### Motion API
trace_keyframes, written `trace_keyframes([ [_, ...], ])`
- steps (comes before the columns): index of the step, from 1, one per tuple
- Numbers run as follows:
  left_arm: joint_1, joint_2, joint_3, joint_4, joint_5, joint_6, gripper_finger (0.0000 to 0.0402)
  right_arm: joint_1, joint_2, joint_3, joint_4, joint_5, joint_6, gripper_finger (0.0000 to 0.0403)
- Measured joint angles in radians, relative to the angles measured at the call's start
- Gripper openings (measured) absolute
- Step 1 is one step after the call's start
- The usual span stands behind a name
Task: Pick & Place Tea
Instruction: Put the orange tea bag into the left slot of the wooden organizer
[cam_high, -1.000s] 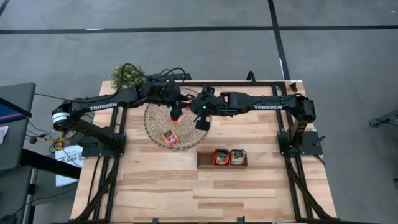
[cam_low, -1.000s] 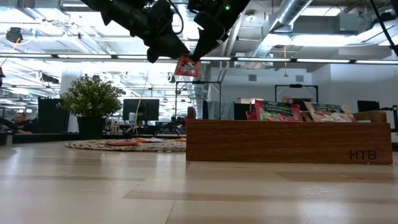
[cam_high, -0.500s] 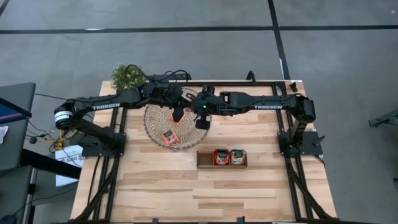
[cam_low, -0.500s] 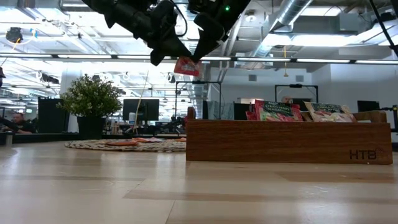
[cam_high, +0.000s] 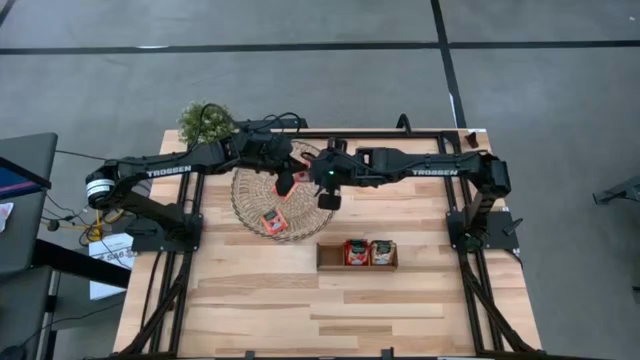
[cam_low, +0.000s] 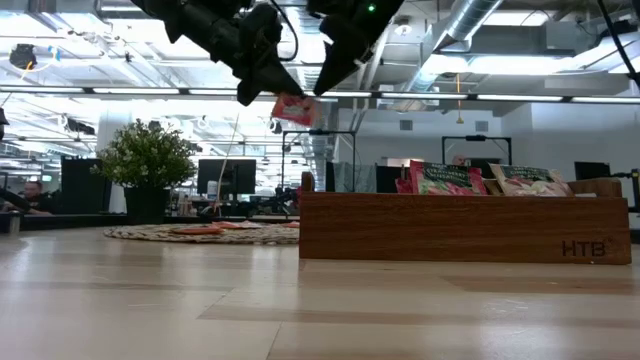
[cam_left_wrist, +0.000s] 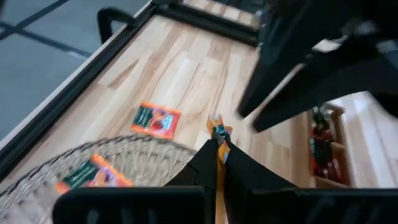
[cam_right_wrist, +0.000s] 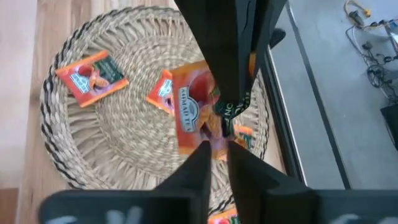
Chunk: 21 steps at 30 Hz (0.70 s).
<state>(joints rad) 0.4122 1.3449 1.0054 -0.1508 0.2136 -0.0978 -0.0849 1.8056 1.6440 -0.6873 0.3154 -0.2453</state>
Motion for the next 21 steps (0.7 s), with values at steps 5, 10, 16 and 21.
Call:
trace_keyframes([
  [5,-0.009,0.0,0.0,-0.03,0.001,0.0,0.0,0.006,-0.044,0.0,-0.086,0.049,0.007,0.0103],
  [10,-0.055,-0.005,0.0,-0.022,0.006,-0.001,0.0,0.012,-0.099,0.0,-0.144,-0.02,0.111,0.013],
  [16,-0.096,-0.006,0.0,0.104,0.005,-0.027,0.0,0.015,-0.123,0.0,-0.119,-0.278,0.212,0.0099],
  [21,-0.142,-0.006,0.0,0.175,0.017,-0.071,0.0,0.039,-0.122,0.0,-0.152,-0.316,0.246,0.0056],
])
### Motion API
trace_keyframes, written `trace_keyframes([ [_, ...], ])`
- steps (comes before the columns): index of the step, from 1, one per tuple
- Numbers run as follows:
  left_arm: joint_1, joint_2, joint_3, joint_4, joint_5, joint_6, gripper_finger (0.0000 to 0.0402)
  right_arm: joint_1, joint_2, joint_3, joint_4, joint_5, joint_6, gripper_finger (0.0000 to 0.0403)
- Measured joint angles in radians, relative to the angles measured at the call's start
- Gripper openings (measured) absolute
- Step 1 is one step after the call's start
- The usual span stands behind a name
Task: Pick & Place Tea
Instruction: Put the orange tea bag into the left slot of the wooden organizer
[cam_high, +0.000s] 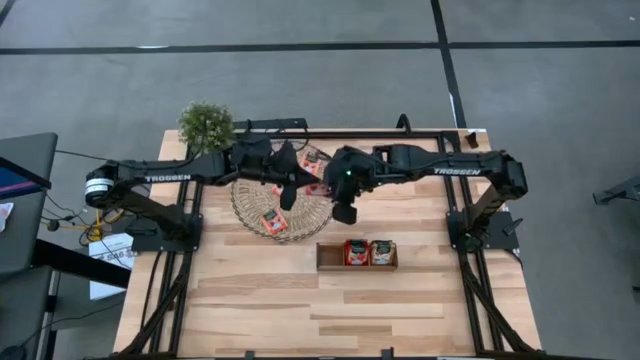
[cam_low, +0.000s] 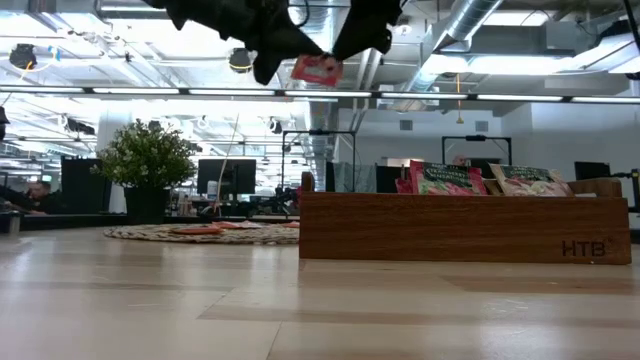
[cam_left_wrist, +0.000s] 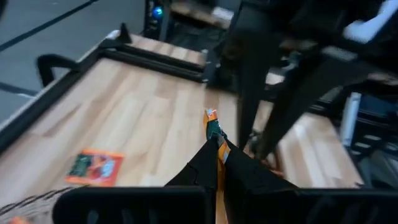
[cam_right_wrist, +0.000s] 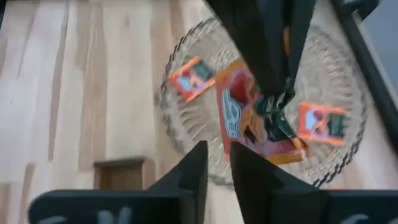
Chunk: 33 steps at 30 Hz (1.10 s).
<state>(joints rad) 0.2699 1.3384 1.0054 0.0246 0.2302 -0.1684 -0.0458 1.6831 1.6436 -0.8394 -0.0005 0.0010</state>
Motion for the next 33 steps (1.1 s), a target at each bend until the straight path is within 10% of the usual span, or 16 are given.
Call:
trace_keyframes([
  [33,-0.209,0.0,0.0,0.023,-0.13,-0.028,0.0,0.053,-0.072,0.0,0.011,0.12,-0.001,0.0],
])
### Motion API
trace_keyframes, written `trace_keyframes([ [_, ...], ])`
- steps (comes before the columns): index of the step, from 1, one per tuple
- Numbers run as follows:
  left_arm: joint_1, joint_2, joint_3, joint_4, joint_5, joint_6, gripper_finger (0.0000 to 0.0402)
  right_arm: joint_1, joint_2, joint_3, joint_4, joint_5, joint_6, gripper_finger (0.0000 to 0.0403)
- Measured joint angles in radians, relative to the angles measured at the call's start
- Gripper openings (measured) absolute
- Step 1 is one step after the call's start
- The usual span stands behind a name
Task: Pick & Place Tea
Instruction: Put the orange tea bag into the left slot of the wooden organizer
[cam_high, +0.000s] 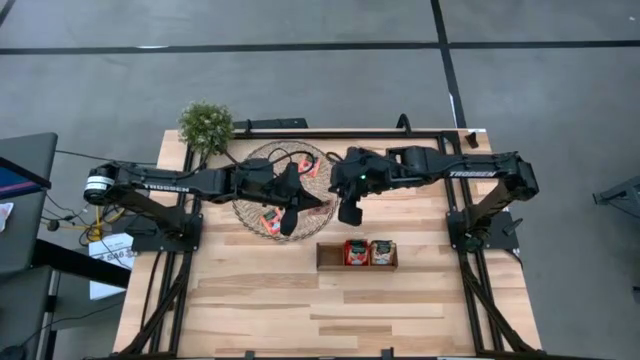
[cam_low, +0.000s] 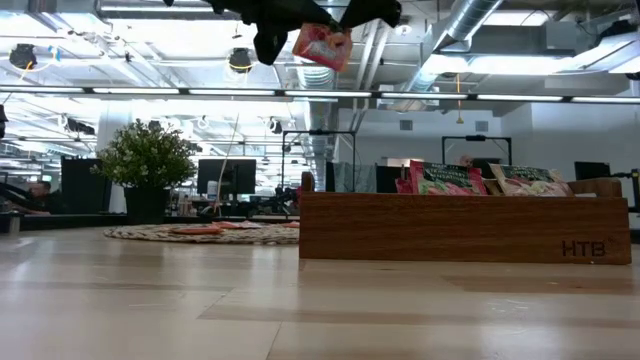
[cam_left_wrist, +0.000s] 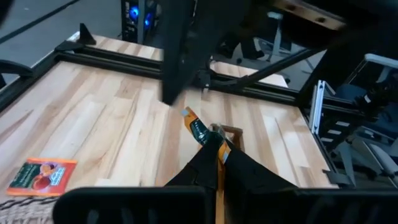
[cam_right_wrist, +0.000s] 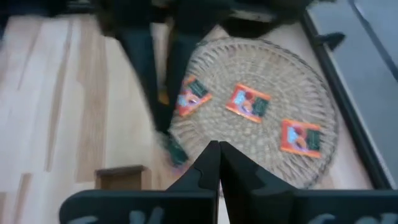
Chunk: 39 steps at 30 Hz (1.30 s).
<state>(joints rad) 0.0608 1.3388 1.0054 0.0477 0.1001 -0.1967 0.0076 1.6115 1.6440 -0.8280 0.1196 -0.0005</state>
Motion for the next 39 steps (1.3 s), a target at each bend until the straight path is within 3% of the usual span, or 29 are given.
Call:
trace_keyframes([
  [13,0.002,0.0,0.0,0.005,-0.008,0.001,0.0,0.0,-0.023,0.0,-0.045,-0.05,-0.03,0.0011],
  [17,0.003,0.0,0.0,0.007,-0.008,0.001,0.0,0.001,-0.023,0.0,-0.048,-0.093,-0.034,0.0033],
  [30,0.003,0.0,0.0,0.017,0.017,0.0,0.0,-0.004,0.01,0.0,-0.058,-0.058,-0.099,0.0129],
  [39,0.003,0.0,0.0,0.021,0.022,-0.001,0.0,-0.007,0.015,-0.001,-0.044,-0.029,-0.114,0.0141],
])
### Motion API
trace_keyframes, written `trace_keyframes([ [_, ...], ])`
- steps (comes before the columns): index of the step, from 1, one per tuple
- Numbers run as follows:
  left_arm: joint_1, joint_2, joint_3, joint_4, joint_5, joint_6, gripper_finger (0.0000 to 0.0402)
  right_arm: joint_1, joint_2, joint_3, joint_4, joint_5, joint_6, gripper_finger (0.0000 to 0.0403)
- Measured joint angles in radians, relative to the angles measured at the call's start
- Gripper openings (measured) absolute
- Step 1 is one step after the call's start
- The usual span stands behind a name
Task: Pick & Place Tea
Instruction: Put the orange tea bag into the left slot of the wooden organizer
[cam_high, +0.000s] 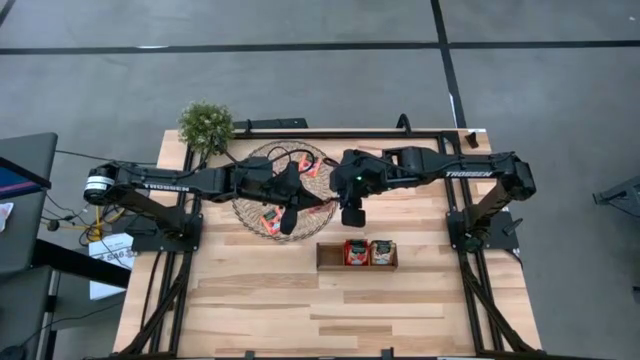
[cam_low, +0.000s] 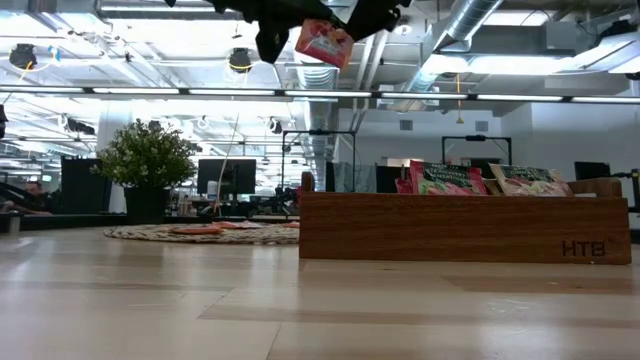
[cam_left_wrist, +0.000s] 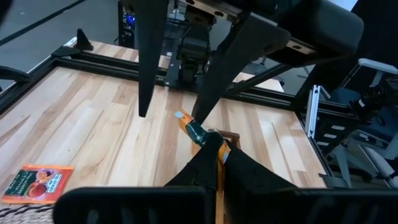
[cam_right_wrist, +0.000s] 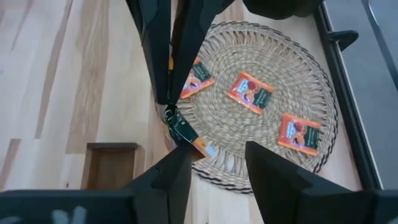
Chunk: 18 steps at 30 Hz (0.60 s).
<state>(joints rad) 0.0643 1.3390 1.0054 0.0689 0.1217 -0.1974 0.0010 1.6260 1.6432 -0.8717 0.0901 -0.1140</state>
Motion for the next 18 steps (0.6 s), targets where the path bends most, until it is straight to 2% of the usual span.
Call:
trace_keyframes([
  [13,0.001,0.0,0.0,-0.006,0.001,0.0,0.0,-0.001,0.0,0.0,0.033,-0.014,-0.036,0.0055],
  [18,0.001,0.0,0.0,-0.007,0.001,0.001,0.0,-0.001,0.0,0.0,0.034,-0.058,-0.036,0.0024],
])
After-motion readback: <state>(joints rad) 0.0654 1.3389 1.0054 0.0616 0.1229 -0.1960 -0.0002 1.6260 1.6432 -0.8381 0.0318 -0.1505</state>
